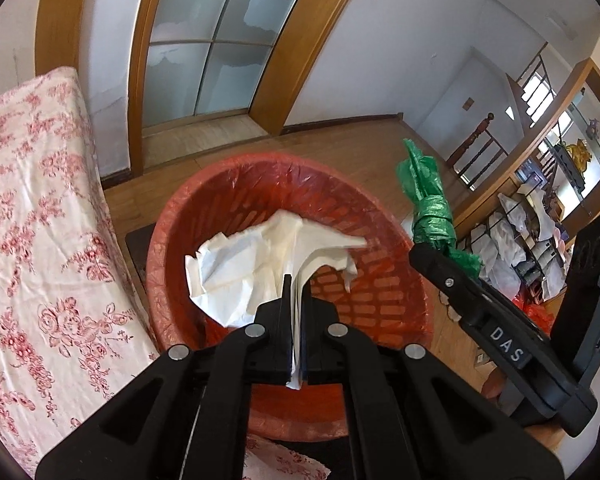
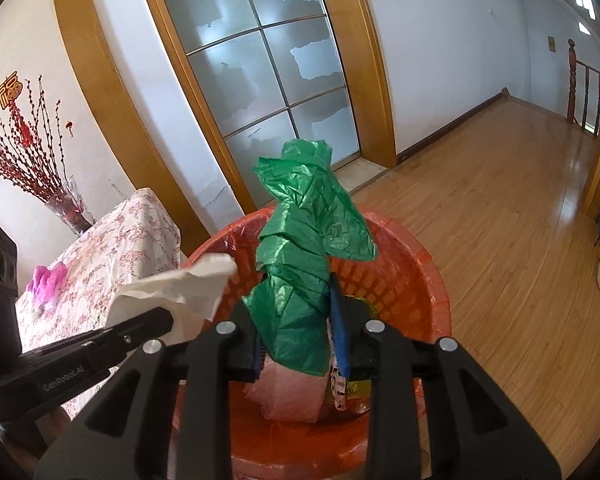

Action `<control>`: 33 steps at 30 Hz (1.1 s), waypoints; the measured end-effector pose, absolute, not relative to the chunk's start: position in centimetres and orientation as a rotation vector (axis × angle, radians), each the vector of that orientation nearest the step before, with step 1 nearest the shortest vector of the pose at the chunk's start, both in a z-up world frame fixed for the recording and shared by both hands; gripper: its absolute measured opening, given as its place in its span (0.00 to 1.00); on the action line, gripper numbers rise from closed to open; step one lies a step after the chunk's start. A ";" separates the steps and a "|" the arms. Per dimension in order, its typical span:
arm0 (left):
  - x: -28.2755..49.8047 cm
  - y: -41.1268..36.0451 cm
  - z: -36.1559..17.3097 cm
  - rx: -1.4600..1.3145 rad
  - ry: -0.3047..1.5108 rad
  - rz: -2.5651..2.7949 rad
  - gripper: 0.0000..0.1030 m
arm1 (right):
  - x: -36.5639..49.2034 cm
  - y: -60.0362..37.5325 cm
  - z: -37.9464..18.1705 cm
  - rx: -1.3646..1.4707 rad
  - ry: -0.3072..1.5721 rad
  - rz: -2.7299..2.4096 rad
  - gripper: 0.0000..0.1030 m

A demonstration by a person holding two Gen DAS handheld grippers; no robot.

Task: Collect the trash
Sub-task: 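Carry the tissue and green bag over the wastebasket and open both grippers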

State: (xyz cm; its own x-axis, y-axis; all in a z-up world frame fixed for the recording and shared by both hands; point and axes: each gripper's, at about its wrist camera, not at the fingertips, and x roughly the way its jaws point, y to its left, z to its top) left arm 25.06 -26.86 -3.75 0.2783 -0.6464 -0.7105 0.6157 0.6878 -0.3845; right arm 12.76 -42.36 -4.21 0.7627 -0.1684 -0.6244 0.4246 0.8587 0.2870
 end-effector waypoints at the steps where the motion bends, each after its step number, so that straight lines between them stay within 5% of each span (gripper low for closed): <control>1: 25.1 -27.0 -3.9 -0.036 0.978 -0.846 0.00 | 12.7 -42.5 -4.3 0.436 0.628 -0.336 0.31; 5: 25.3 -27.0 -4.5 -0.027 1.011 -0.848 0.02 | 12.6 -42.7 -4.7 0.446 0.637 -0.344 0.37; 10: 25.4 -26.6 -5.0 -0.030 1.026 -0.838 0.39 | 12.2 -43.1 -5.2 0.457 0.634 -0.366 0.45; 22: 26.0 -24.0 -4.7 -0.043 1.013 -0.778 0.43 | 12.3 -42.8 -5.0 0.442 0.640 -0.375 0.47; 33: 28.7 -12.9 -3.9 -0.014 0.917 -0.477 0.51 | 15.2 -38.0 -3.7 0.366 0.651 -0.286 0.56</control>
State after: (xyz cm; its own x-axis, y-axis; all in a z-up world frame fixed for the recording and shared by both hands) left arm 28.72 -12.87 -3.93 0.5116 -0.4020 -0.7594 0.3901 0.8961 -0.2116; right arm 15.18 -37.97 -3.74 0.7605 -0.1441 -0.6331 0.3697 0.8977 0.2398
